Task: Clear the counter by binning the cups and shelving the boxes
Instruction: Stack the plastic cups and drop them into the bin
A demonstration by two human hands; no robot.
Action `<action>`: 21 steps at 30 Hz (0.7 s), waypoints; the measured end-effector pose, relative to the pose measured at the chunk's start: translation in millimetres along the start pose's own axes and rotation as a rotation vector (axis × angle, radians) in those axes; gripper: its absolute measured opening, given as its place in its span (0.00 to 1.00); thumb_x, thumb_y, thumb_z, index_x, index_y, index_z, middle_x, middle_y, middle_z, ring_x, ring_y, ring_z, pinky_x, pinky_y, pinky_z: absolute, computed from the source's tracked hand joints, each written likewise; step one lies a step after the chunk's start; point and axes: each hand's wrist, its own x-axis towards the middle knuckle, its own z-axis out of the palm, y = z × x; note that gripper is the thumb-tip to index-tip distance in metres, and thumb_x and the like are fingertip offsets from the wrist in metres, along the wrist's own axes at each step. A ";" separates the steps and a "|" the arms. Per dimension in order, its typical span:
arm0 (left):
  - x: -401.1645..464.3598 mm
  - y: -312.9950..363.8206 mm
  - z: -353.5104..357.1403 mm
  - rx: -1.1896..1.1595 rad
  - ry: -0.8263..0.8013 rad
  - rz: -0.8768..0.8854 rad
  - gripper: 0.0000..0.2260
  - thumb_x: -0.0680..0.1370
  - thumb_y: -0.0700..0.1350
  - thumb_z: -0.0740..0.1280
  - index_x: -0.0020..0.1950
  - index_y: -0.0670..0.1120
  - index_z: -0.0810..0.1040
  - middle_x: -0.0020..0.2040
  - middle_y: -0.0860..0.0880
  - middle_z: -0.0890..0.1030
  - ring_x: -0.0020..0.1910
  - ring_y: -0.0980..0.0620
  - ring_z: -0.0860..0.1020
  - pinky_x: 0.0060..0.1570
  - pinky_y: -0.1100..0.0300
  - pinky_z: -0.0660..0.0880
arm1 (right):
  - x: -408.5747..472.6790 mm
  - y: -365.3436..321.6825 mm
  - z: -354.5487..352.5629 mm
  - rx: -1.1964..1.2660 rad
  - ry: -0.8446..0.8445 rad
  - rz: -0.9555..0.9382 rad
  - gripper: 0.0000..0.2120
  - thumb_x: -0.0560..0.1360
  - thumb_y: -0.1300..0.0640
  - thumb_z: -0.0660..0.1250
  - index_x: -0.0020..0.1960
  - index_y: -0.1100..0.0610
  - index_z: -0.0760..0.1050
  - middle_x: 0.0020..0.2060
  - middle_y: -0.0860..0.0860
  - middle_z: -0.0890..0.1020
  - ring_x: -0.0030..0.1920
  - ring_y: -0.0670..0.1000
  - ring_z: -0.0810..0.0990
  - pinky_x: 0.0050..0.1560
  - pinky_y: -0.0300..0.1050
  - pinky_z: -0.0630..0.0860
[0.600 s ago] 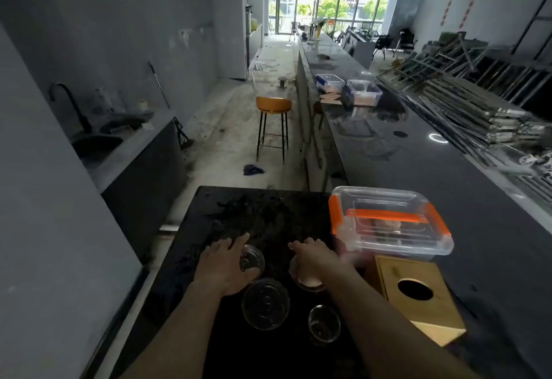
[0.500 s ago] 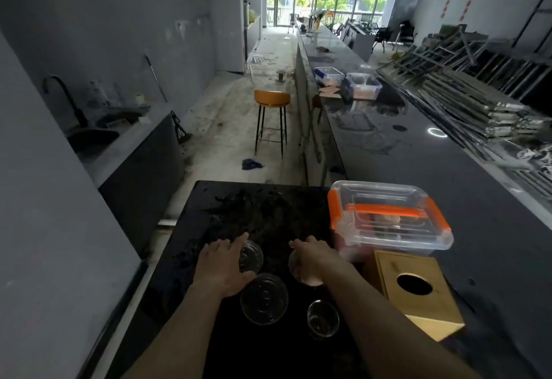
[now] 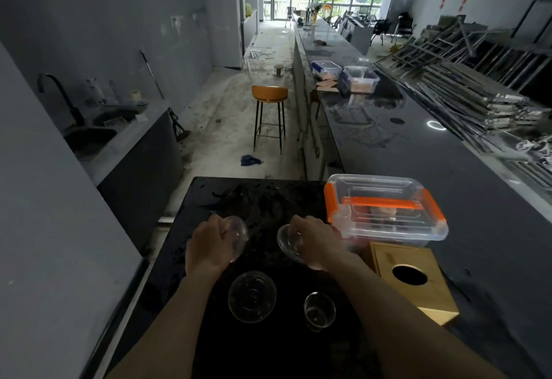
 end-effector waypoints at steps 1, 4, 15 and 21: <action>2.6 4.9 -4.9 -0.059 -0.027 -0.012 0.07 0.78 0.49 0.68 0.51 0.46 0.78 0.50 0.44 0.83 0.53 0.40 0.81 0.49 0.52 0.72 | -2.2 -2.7 -8.3 0.054 -0.002 -0.002 0.15 0.76 0.61 0.72 0.59 0.50 0.74 0.59 0.54 0.80 0.56 0.58 0.82 0.49 0.49 0.75; 4.3 18.5 -17.4 -0.192 -0.260 -0.007 0.10 0.74 0.50 0.69 0.47 0.44 0.81 0.47 0.47 0.84 0.51 0.43 0.82 0.48 0.52 0.74 | -10.7 -12.3 -33.5 0.168 -0.053 -0.010 0.10 0.77 0.59 0.71 0.54 0.48 0.74 0.51 0.51 0.82 0.52 0.56 0.83 0.54 0.53 0.82; -36.3 -8.0 21.9 0.398 -0.720 0.347 0.12 0.63 0.61 0.71 0.39 0.56 0.76 0.75 0.59 0.66 0.75 0.50 0.59 0.69 0.51 0.57 | -59.9 -16.8 -43.6 -0.165 -0.671 -0.134 0.08 0.72 0.53 0.76 0.41 0.44 0.77 0.55 0.48 0.81 0.62 0.57 0.81 0.65 0.59 0.79; -46.5 -5.8 25.2 0.442 -0.556 0.459 0.20 0.62 0.62 0.71 0.50 0.55 0.78 0.56 0.57 0.72 0.59 0.50 0.72 0.55 0.54 0.64 | -70.5 -6.3 -5.9 -0.023 -0.526 -0.052 0.11 0.74 0.57 0.76 0.53 0.50 0.78 0.61 0.57 0.82 0.57 0.61 0.85 0.57 0.57 0.86</action>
